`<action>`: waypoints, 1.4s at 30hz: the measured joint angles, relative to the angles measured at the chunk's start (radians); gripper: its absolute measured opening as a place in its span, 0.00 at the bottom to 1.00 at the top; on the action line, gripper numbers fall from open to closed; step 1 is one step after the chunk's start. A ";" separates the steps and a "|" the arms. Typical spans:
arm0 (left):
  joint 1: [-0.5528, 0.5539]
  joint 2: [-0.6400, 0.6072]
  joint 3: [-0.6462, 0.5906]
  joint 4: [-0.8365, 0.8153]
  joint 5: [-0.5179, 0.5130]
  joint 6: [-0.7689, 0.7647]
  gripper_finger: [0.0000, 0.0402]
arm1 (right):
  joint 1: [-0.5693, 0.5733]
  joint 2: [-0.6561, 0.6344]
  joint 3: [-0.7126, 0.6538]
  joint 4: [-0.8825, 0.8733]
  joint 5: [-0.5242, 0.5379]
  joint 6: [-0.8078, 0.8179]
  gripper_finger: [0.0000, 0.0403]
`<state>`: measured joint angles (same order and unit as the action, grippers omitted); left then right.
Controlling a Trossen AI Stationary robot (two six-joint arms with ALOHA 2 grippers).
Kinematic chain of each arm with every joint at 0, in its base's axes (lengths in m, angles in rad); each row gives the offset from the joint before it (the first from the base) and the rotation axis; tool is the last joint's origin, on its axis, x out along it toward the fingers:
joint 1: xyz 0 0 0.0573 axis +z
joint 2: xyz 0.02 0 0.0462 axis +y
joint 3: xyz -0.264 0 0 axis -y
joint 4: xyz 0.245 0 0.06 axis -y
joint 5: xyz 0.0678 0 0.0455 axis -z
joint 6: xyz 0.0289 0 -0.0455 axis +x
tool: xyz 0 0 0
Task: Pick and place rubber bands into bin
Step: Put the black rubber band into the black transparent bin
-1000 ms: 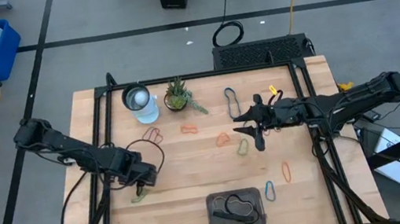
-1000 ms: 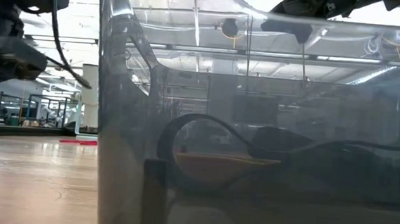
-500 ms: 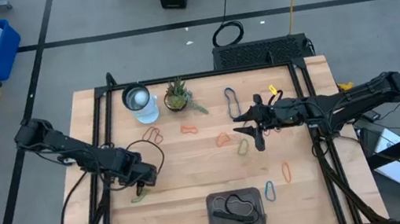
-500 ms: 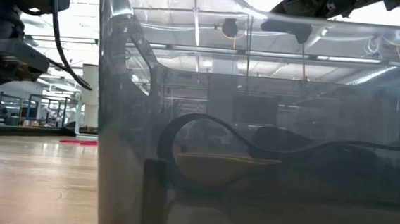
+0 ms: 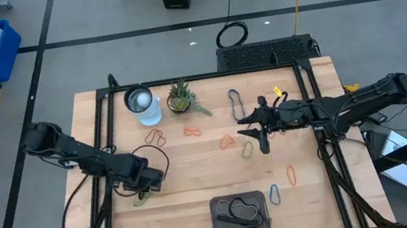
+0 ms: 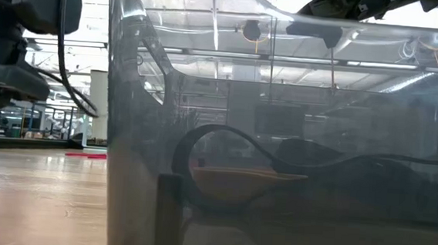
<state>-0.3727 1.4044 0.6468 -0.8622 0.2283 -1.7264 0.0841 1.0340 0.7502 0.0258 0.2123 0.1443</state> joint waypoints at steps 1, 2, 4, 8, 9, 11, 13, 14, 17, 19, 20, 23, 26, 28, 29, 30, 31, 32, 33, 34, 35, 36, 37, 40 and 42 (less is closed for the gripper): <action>0.000 0.005 0.000 0.001 0.000 0.001 0.33 | 0.000 0.000 0.000 0.000 0.000 0.000 0.35; 0.000 0.011 0.000 0.002 0.000 0.004 0.33 | 0.000 0.000 0.000 0.000 0.000 0.000 0.35; 0.000 0.013 0.000 0.004 0.000 0.017 0.33 | 0.000 0.000 0.000 0.000 0.000 0.000 0.35; 0.000 0.011 0.000 0.009 0.003 0.029 0.33 | 0.000 0.000 0.000 0.000 0.000 0.000 0.35; 0.000 0.011 0.000 0.009 0.007 0.030 0.33 | 0.000 0.000 0.000 0.000 0.000 0.000 0.35; 0.000 0.011 0.000 0.009 0.008 0.030 0.33 | 0.000 0.000 0.000 0.000 0.000 0.000 0.35; 0.000 0.011 0.000 0.010 0.008 0.030 0.33 | 0.000 0.000 0.000 0.000 0.000 0.000 0.35; 0.000 0.011 0.000 0.010 0.007 0.030 0.33 | 0.000 0.000 0.000 0.000 0.000 -0.001 0.35; 0.000 0.011 0.000 0.010 0.008 0.029 0.33 | 0.000 0.000 0.000 0.000 0.000 -0.003 0.35; 0.000 0.011 0.000 0.011 0.008 0.029 0.33 | 0.000 0.000 0.000 0.000 0.000 -0.003 0.35; 0.000 0.011 0.000 0.012 0.010 0.029 0.33 | 0.000 0.000 0.000 0.000 0.000 -0.003 0.35; 0.000 0.011 0.000 0.011 0.015 0.026 0.30 | 0.000 0.000 0.000 0.000 0.000 -0.009 0.35; 0.000 0.011 0.000 0.011 0.015 0.022 0.22 | 0.000 0.000 0.000 0.000 0.000 -0.027 0.35; 0.000 0.011 0.000 0.011 0.011 0.024 0.16 | 0.000 0.000 0.000 0.000 0.000 -0.031 0.35; 0.000 0.011 0.000 0.011 0.007 0.026 0.12 | 0.000 0.000 0.000 0.000 0.000 -0.033 0.35; 0.000 0.011 0.000 0.011 0.006 0.026 0.08 | 0.000 0.000 0.000 0.000 0.000 -0.033 0.35; 0.000 0.011 0.000 0.011 0.004 0.028 0.05 | 0.000 0.000 0.000 0.000 0.000 -0.033 0.35; 0.000 0.011 0.000 0.011 0.003 0.035 0.03 | 0.000 0.000 0.000 0.000 0.000 -0.033 0.35; 0.000 0.011 0.000 0.012 -0.002 0.042 0.03 | 0.000 0.000 0.000 0.000 0.000 -0.033 0.35; 0.000 0.011 0.000 0.014 -0.006 0.050 0.03 | 0.000 0.000 0.000 0.000 0.000 -0.033 0.35; -0.002 0.010 0.000 0.018 -0.009 0.062 0.04 | 0.000 0.000 0.000 0.000 0.000 -0.033 0.35; -0.002 0.006 0.000 0.023 -0.012 0.079 0.04 | 0.000 0.000 0.000 0.000 0.000 -0.033 0.35; -0.001 -0.002 0.000 0.031 -0.016 0.100 0.04 | 0.000 0.000 0.000 0.000 0.000 -0.033 0.35; -0.001 -0.045 0.019 0.075 -0.020 0.165 0.02 | 0.000 0.000 0.000 0.000 0.000 -0.033 0.35; -0.001 -0.090 0.043 0.130 -0.024 0.223 0.02 | 0.000 0.000 0.000 0.000 0.000 -0.033 0.35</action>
<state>-0.3740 1.3141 0.6900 -0.7319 0.2048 -1.5037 0.0841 1.0340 0.7502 0.0262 0.2123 0.1108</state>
